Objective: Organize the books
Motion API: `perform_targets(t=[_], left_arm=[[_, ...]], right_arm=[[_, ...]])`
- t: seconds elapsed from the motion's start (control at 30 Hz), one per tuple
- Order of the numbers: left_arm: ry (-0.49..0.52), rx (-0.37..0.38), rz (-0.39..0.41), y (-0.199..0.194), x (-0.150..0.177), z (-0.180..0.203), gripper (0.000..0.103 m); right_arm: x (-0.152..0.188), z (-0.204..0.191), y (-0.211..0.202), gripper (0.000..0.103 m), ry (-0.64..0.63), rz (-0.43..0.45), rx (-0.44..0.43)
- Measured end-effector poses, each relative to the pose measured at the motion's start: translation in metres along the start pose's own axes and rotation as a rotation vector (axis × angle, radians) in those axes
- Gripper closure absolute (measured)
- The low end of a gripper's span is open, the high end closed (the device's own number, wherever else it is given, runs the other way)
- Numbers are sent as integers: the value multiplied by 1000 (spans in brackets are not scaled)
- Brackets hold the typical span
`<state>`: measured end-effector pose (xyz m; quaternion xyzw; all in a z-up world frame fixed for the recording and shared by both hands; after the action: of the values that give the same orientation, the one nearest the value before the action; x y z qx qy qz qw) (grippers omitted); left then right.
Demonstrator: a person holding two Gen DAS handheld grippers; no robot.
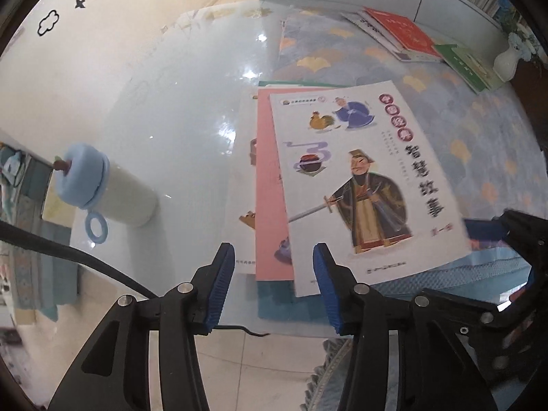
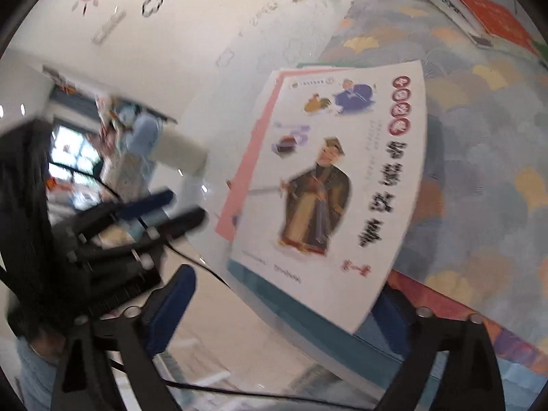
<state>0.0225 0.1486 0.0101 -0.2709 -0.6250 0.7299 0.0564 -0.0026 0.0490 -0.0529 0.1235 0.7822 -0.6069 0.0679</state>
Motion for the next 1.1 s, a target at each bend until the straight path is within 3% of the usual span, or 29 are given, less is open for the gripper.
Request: perform_targets(t=[0.03, 0.1, 0.13, 0.33, 0.53, 0.67, 0.93, 1.1], left_arm=[[-6, 11, 7, -4, -2, 4, 55], [-12, 29, 15, -11, -7, 13, 32], [-10, 45, 25, -15, -11, 19, 28], [61, 73, 105, -44, -53, 65, 25], [146, 102, 195, -69, -110, 124, 0], [241, 123, 246, -85, -150, 177, 1], [313, 213, 358, -109, -230, 263, 1], [403, 232, 469, -118, -295, 313, 1]], right_arm=[[2, 4, -5, 3, -40, 12, 48], [3, 12, -17, 0, -113, 70, 145], [3, 16, -26, 0, -139, 105, 173], [-14, 59, -94, 0, -110, 266, 252], [-35, 118, -178, 0, -8, 402, 373], [-44, 160, -249, 0, 36, 508, 455], [-69, 239, -386, 0, 145, 707, 547], [-85, 261, -448, 0, 68, 812, 600]])
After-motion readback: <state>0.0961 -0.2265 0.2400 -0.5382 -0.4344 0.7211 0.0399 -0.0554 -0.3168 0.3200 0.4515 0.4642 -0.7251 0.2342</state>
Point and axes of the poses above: each gripper's, at about its wrist camera, not at the fingertips, and y roughly the way its jaws point, z to its right, x to its underside, the point moved 9 cm from there along y, roughly the way its jaws point, and after that the axes turned 7 degrees about x, right-handed, at the moved point
